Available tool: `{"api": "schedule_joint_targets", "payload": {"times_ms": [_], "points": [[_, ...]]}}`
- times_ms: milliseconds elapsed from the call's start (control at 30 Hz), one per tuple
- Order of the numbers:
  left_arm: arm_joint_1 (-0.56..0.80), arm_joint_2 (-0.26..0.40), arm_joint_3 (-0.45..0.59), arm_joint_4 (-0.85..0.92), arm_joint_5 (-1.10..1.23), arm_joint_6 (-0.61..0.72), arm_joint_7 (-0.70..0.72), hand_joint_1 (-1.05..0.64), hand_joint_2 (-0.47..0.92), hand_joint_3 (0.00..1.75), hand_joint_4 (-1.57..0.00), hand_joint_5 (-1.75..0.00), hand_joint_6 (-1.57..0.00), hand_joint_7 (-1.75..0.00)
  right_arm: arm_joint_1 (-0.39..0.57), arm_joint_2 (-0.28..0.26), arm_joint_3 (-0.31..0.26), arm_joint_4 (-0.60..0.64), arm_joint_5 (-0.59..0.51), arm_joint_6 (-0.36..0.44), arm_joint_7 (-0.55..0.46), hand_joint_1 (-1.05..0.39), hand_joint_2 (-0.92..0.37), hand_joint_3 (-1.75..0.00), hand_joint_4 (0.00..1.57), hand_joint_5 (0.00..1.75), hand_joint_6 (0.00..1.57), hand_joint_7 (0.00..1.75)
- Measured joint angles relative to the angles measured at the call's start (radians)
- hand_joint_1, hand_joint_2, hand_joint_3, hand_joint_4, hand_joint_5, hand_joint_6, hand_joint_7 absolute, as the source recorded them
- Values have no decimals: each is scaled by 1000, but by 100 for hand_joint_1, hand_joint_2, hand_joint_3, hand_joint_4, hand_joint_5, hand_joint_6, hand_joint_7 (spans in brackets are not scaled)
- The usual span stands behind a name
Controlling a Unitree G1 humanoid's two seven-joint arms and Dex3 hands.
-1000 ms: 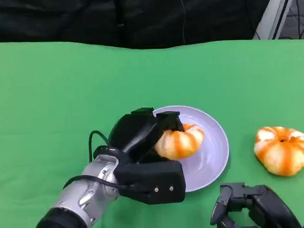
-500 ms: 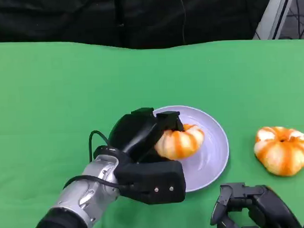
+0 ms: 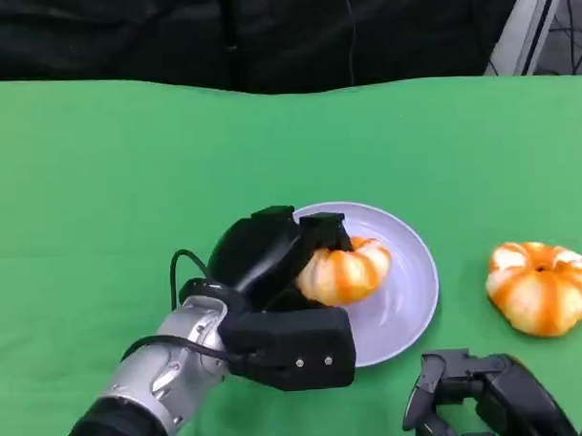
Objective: Grasp the bread from the table and place it into the plate.
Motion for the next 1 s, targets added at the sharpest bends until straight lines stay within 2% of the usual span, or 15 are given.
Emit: {"api": "schedule_joint_targets", "payload": {"times_ms": [33, 67, 100, 167, 267, 367, 433, 1000], "points": [[-8, -3, -1, 15, -7, -5, -15, -36, 89, 0, -70, -51, -65, -38, 1, 0, 0, -1, 0, 0, -1, -13, -57, -103, 83, 144, 87, 116], [-27, -8, -4, 48, -16, -6, -53, -40, 90, 0, -76, -29, -69, -21, 2, 0, 0, -4, -1, 0, -2, -13, -57, -104, 83, 143, 87, 116], [-43, -12, -7, 80, -24, -4, -87, -42, 90, 0, -80, -15, -71, -10, 3, 0, 0, -8, -2, 0, -4, -13, -56, -104, 83, 143, 87, 116], [-60, -18, -13, 123, -34, -4, -128, -44, 91, 0, -83, -7, -72, -3, 5, 0, 0, -15, -3, 1, -7, -13, -56, -105, 83, 143, 87, 116], [-62, -26, -15, 142, -37, -7, -138, -44, 91, 0, -84, -4, -73, -1, 7, 0, 0, -20, -3, 1, -8, -13, -56, -106, 83, 143, 87, 116], [-75, -26, -17, 155, -38, -10, -147, -63, 92, 24, -63, -1, -50, 0, 9, 0, 0, -25, -5, 3, -10, -13, -56, -105, 83, 143, 86, 116], [-91, -22, -28, 174, -37, -12, -181, -67, 92, 29, -58, 0, -45, 0, 13, 0, 1, -34, -12, 10, -13, -13, -57, -105, 83, 143, 86, 116], [-108, -20, -45, 200, -37, -24, -197, -69, 92, 30, -59, -1, -45, -1, 24, 0, 2, -41, -16, 27, -23, -14, -59, -102, 83, 142, 87, 115]]}}
